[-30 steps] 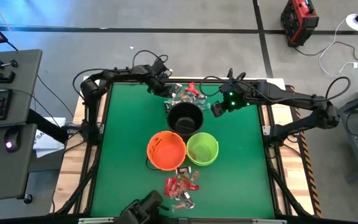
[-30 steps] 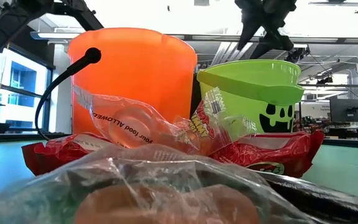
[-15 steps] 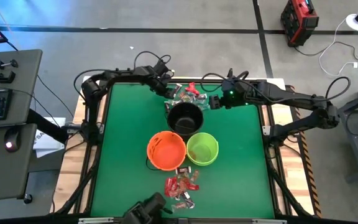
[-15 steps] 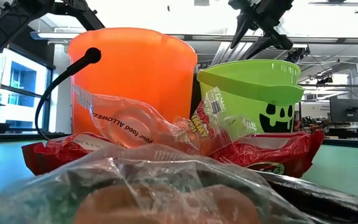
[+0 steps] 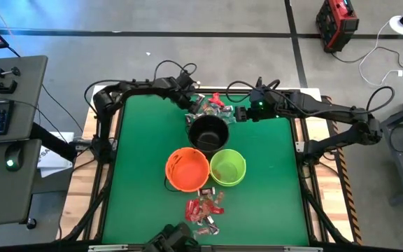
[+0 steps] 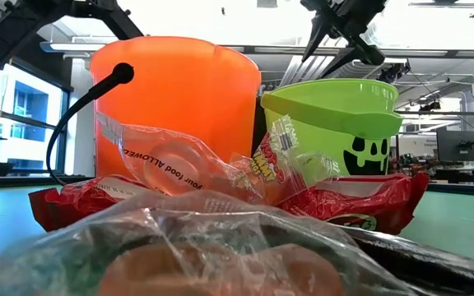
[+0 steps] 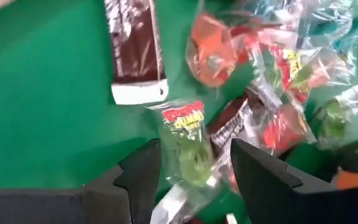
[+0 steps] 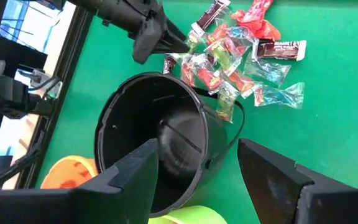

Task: Sort candy by brand, put in halloween buckets
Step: Put the green gummy into the green bucket, then put the orange gummy into the green bucket

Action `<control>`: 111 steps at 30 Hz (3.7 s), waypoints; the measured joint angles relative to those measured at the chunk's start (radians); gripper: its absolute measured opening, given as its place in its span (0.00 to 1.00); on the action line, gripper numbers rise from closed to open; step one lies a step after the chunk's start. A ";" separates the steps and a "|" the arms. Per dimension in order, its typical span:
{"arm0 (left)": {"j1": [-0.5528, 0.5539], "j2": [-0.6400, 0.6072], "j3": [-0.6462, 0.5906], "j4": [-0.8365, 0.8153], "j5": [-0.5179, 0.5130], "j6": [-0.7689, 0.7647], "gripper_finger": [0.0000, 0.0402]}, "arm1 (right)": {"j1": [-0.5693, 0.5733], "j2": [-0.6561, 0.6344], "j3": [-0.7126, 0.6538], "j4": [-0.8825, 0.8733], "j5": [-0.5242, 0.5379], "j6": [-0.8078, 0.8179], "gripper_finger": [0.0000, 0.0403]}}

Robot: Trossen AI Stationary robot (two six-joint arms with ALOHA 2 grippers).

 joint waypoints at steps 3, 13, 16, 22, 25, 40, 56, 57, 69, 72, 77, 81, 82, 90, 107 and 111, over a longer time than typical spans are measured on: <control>-0.013 0.000 0.000 0.021 -0.048 -0.019 0.46 | 0.000 0.000 0.000 0.000 0.000 -0.018 0.53; -0.039 0.037 0.007 0.008 -0.107 -0.036 0.46 | 0.000 0.000 0.000 0.001 -0.006 -0.025 0.53; -0.047 0.033 0.005 0.024 -0.120 -0.035 0.44 | 0.000 0.000 0.000 0.005 -0.007 -0.044 0.53; -0.046 0.035 0.003 0.035 -0.111 0.014 0.25 | 0.000 0.000 0.000 0.008 -0.007 -0.047 0.53; -0.035 0.026 0.003 0.002 -0.094 0.047 0.07 | 0.000 0.000 0.000 0.008 -0.007 -0.056 0.53; -0.003 -0.355 0.002 -0.058 -0.108 0.120 0.01 | 0.001 -0.062 0.108 0.000 0.072 -0.245 0.53; -0.570 -0.295 0.003 0.265 0.218 0.310 0.00 | 0.000 -0.081 0.115 -0.009 0.103 -0.354 0.53; -0.584 -0.270 0.003 0.304 0.248 0.313 0.00 | 0.000 -0.081 0.115 -0.008 0.102 -0.367 0.53; -0.710 -0.093 0.087 0.364 0.005 0.282 0.18 | 0.006 -0.089 0.115 -0.010 -0.009 -0.466 0.53; -0.710 -0.092 0.117 0.311 -0.029 0.264 0.30 | 0.033 -0.109 0.115 -0.009 -0.011 -0.466 0.53; -0.708 -0.095 0.186 0.151 -0.009 0.254 0.49 | 0.106 -0.146 0.115 -0.027 0.038 -0.417 0.53; -0.709 -0.159 0.243 -0.099 0.086 0.192 0.55 | 0.198 -0.154 0.115 -0.081 0.087 -0.260 0.53; -0.712 -0.185 0.240 -0.155 0.089 0.172 0.56 | 0.231 -0.150 0.115 -0.090 0.087 -0.217 0.53; -0.804 -0.559 -0.015 -0.033 0.064 0.073 0.51 | 0.601 -0.047 0.116 -0.081 0.186 0.153 0.53; -0.974 -1.041 -0.355 0.148 -0.485 -0.243 0.50 | 0.952 0.569 0.115 0.155 0.211 1.144 0.53; -0.964 -1.042 -0.356 0.146 -0.493 -0.244 0.50 | 0.902 0.639 0.115 0.149 0.252 1.218 0.53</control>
